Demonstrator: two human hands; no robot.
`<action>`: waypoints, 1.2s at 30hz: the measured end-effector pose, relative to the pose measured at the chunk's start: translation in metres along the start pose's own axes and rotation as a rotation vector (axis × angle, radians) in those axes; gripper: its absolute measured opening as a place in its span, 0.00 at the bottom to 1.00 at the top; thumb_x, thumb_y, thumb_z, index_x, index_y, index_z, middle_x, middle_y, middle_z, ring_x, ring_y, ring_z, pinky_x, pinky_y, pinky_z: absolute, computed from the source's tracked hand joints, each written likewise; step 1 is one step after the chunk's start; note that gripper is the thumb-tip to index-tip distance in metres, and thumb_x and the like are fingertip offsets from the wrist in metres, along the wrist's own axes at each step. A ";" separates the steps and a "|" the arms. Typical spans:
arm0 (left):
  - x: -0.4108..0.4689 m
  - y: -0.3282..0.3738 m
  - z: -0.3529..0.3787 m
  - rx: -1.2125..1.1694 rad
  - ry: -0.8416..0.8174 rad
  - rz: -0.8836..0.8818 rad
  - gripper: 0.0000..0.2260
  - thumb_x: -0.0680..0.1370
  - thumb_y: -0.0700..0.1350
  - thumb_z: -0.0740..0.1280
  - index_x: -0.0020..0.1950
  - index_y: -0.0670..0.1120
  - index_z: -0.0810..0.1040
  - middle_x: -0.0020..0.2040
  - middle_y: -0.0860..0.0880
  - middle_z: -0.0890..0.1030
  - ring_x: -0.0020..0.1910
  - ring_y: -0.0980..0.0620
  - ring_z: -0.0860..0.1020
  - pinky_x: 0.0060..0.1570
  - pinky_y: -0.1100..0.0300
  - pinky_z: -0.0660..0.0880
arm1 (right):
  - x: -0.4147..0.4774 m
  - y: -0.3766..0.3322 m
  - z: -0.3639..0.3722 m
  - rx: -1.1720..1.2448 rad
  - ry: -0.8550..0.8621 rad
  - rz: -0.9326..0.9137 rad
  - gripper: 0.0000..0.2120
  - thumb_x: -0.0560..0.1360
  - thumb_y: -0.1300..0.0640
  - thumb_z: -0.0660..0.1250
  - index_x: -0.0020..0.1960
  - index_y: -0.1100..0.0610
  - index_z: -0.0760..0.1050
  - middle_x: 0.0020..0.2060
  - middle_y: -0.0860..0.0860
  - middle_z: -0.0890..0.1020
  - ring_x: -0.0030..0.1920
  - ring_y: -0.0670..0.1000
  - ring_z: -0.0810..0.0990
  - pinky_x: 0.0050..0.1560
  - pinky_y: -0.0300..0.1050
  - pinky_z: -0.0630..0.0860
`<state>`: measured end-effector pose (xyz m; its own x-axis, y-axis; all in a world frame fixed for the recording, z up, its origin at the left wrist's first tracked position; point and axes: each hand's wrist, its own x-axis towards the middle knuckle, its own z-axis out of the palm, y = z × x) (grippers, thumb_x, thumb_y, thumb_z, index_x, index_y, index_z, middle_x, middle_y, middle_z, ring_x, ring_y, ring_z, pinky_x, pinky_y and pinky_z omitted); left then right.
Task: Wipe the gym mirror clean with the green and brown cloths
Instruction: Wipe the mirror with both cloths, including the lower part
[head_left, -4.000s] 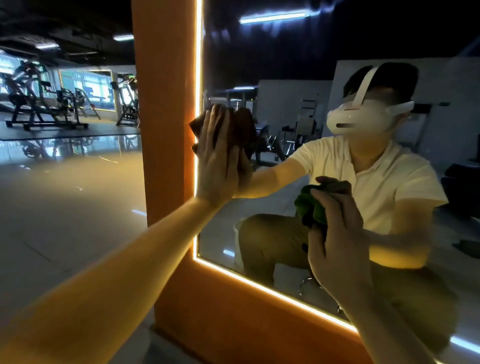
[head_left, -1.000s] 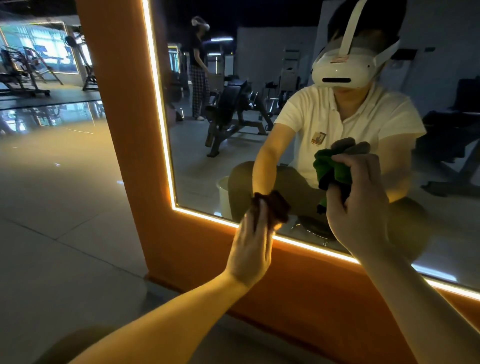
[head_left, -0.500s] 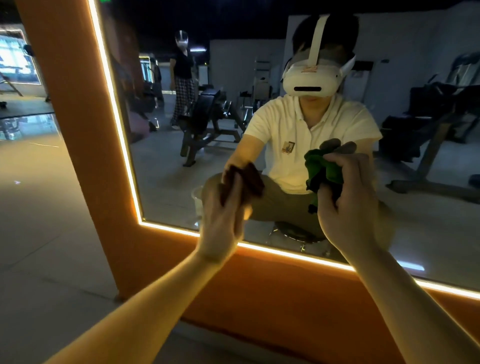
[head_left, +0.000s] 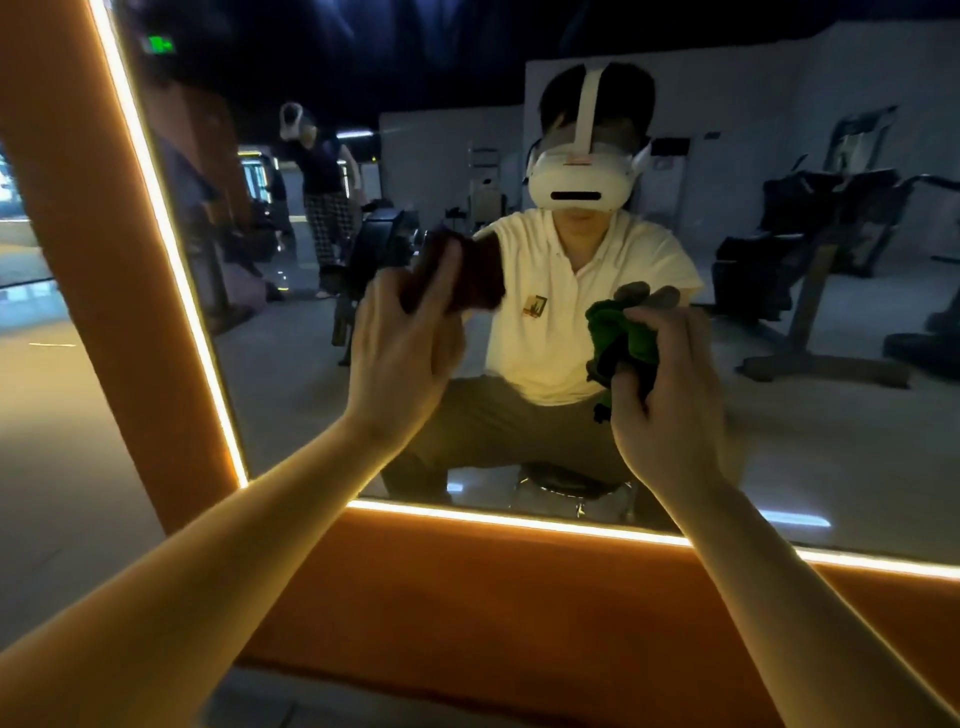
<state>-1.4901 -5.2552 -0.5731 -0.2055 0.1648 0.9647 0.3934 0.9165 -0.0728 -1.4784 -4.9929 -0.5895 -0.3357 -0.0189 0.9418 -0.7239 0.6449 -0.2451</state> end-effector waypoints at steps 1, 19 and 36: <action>0.007 0.003 0.006 -0.009 0.037 -0.041 0.25 0.85 0.47 0.64 0.80 0.48 0.60 0.65 0.39 0.67 0.57 0.44 0.72 0.57 0.54 0.70 | 0.001 0.004 -0.006 0.000 0.016 0.009 0.17 0.77 0.58 0.60 0.66 0.56 0.68 0.62 0.56 0.71 0.53 0.50 0.76 0.44 0.37 0.74; -0.015 0.042 0.023 0.058 -0.167 0.408 0.26 0.81 0.47 0.66 0.79 0.51 0.65 0.62 0.37 0.74 0.58 0.42 0.72 0.60 0.46 0.71 | -0.009 0.036 -0.048 -0.064 0.063 0.110 0.18 0.75 0.68 0.64 0.64 0.62 0.71 0.59 0.59 0.72 0.50 0.40 0.70 0.43 0.34 0.72; -0.137 0.091 0.055 0.051 -0.540 0.683 0.25 0.81 0.41 0.57 0.80 0.48 0.66 0.53 0.47 0.76 0.51 0.47 0.74 0.52 0.45 0.80 | -0.025 0.065 -0.106 -0.024 0.099 0.247 0.17 0.75 0.60 0.60 0.63 0.59 0.71 0.56 0.56 0.74 0.48 0.46 0.74 0.42 0.41 0.75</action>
<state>-1.4759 -5.1747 -0.7261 -0.3408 0.8229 0.4546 0.5479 0.5668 -0.6152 -1.4532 -4.8696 -0.6042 -0.4388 0.2158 0.8723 -0.6122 0.6388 -0.4660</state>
